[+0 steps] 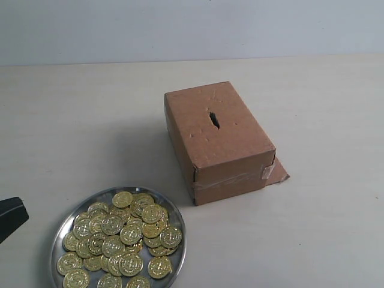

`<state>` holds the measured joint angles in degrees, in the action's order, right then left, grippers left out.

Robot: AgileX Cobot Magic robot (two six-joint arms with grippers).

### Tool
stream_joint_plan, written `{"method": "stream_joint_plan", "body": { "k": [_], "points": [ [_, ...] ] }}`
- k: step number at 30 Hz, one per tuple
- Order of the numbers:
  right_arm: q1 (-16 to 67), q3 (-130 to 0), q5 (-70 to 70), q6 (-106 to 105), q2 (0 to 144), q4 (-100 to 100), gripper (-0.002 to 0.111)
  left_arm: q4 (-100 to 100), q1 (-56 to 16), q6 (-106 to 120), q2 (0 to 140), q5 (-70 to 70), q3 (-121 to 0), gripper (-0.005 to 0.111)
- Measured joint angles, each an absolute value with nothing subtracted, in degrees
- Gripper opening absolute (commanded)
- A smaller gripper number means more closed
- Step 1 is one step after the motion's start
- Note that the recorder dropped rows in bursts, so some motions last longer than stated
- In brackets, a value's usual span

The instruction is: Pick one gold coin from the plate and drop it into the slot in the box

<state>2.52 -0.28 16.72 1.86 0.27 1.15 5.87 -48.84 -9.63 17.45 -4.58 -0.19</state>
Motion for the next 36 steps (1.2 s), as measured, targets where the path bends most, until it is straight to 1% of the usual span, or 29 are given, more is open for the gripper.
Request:
{"method": "stream_joint_plan", "body": {
  "k": [36],
  "points": [
    [2.4,-0.3,16.7,1.8,0.3,0.3,0.000,5.9,-48.8,-9.5,17.4,-4.6,-0.2,0.002]
  ]
}}
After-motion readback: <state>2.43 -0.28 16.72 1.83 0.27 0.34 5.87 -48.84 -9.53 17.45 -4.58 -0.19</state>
